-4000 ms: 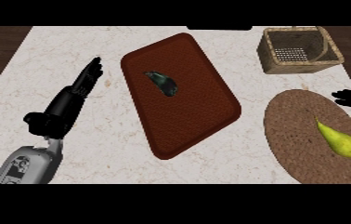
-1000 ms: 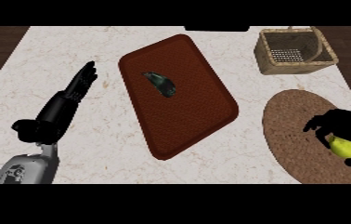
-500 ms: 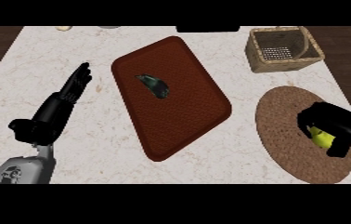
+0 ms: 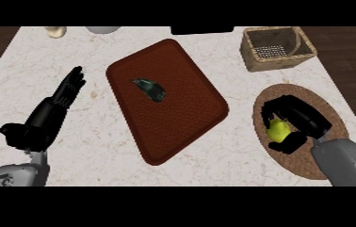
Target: Pick the pear from the placemat and place it in the basket
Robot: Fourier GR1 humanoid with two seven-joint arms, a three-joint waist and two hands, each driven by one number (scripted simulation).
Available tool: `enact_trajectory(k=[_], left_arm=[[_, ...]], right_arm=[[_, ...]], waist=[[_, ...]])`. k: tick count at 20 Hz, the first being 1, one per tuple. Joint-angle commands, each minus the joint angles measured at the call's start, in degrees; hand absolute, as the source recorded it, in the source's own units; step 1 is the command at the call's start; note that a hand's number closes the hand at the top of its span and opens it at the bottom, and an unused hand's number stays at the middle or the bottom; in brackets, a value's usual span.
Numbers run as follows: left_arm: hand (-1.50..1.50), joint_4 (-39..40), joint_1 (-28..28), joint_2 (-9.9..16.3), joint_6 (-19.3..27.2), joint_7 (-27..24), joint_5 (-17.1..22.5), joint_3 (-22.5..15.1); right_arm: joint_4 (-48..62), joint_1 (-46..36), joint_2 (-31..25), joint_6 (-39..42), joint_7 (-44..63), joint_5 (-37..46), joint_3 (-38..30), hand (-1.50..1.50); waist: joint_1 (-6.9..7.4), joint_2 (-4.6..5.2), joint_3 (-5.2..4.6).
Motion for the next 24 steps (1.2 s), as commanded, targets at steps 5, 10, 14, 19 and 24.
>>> enact_trajectory(k=[5, 10, 14, 19, 24], left_arm=[[0.00, -0.9, 1.3, 0.4, 0.1, 0.1, 0.2, 0.8], [0.00, -2.3, 0.1, 0.0, 0.7, 1.3, 0.2, 0.8], [0.00, -1.9, 0.3, -1.7, 1.5, 1.0, -1.2, -1.0], [0.00, -4.8, 1.5, -1.3, -1.0, 0.5, -0.2, -1.7], [0.00, -2.1, -3.2, -2.2, -1.6, 1.5, -0.4, -1.5]], right_arm=[[-23.8, 1.1, 6.7, 7.2, 15.3, -18.8, -9.6, 1.50], [-39.1, 3.1, 4.1, 10.8, 31.0, -28.6, -17.1, 1.50], [-50.8, 1.6, 0.6, 11.7, 47.3, -34.6, -22.4, 1.50], [-57.5, -6.9, -4.7, 9.8, 67.4, -39.6, -27.2, 1.50], [-52.5, -20.2, -7.0, 5.7, 79.4, -39.6, -24.9, 1.50]], waist=[[-1.37, -0.38, 0.21], [-1.20, 0.11, 0.33], [0.14, 0.76, 0.34], [3.83, 1.44, 0.47], [4.88, 1.97, 0.54]])
